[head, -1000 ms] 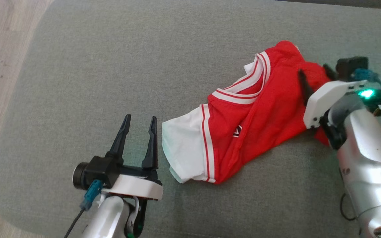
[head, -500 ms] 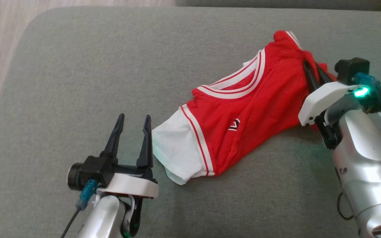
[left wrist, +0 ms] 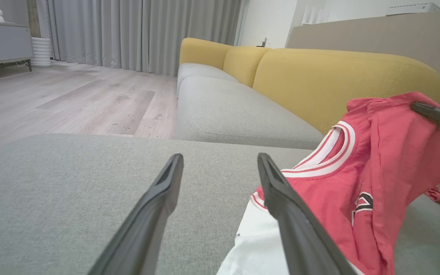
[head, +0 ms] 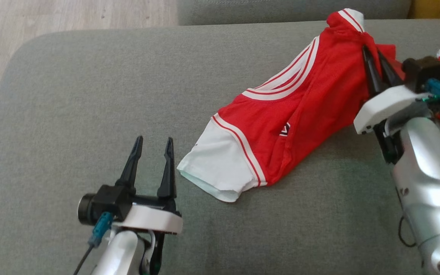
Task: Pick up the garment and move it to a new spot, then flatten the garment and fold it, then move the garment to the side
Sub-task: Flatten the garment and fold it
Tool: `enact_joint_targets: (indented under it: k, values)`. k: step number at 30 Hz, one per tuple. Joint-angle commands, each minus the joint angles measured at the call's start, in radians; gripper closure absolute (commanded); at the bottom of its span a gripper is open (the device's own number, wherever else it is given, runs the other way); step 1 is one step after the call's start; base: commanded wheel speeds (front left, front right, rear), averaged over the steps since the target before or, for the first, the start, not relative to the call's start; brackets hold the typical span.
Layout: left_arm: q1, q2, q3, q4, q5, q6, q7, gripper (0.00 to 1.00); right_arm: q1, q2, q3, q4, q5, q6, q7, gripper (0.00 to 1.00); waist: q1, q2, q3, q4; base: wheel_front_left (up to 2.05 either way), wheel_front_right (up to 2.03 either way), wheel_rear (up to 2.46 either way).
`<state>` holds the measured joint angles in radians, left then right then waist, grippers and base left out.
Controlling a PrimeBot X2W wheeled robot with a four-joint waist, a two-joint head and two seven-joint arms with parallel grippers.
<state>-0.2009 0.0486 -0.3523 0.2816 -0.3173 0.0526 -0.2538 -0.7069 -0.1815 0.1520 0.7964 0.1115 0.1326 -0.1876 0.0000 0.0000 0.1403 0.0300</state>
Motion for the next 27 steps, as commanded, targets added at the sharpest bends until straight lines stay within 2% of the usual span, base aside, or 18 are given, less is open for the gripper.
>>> enact_joint_targets:
  k: [1,7,12,13,14,15,20,27]
  values:
    - [-0.009,0.002,0.036,-0.034,-0.001,0.005,-0.008,0.00,0.008,0.009,0.006,-0.041,-0.008,-0.002,-0.016,1.00,0.0000,0.0000,-0.005,-0.007,0.00,0.00,0.00]
    - [0.007,0.002,0.068,-0.038,0.013,0.005,-0.008,0.00,0.185,0.048,-0.045,-0.191,-0.034,-0.002,-0.036,1.00,0.0000,0.0000,-0.012,-0.049,0.00,0.00,0.00]
    - [0.010,0.002,0.074,-0.034,0.026,-0.007,-0.008,0.00,0.367,0.079,-0.053,-0.324,-0.020,-0.002,0.048,1.00,0.0000,0.0000,-0.014,-0.073,0.00,0.00,0.00]
    - [0.009,0.002,0.075,-0.033,0.027,-0.009,-0.008,0.00,0.396,0.082,-0.054,-0.346,-0.013,-0.002,0.072,0.71,0.0000,0.0000,-0.014,-0.077,0.00,0.00,0.00]
    - [0.008,0.002,0.076,-0.032,0.029,-0.010,-0.008,0.00,0.420,0.082,-0.056,-0.371,-0.010,-0.002,0.087,0.10,0.0000,0.0000,-0.013,-0.080,0.00,0.00,0.00]
    - [0.007,0.002,0.078,-0.031,0.030,-0.011,-0.008,0.00,0.439,0.085,-0.064,-0.395,-0.004,-0.002,0.096,0.00,0.0000,0.0000,-0.013,-0.082,0.00,0.00,0.00]
    - [0.002,0.002,0.080,-0.027,0.033,-0.016,-0.008,0.00,0.477,0.096,-0.084,-0.514,-0.005,-0.002,0.097,0.00,0.0000,0.0000,-0.014,-0.090,0.00,0.00,0.00]
    - [0.006,0.002,0.080,-0.023,0.033,-0.017,-0.008,0.00,0.467,0.113,-0.053,-0.656,-0.005,-0.002,0.061,0.00,0.0000,0.0000,-0.030,-0.091,0.00,0.00,0.00]
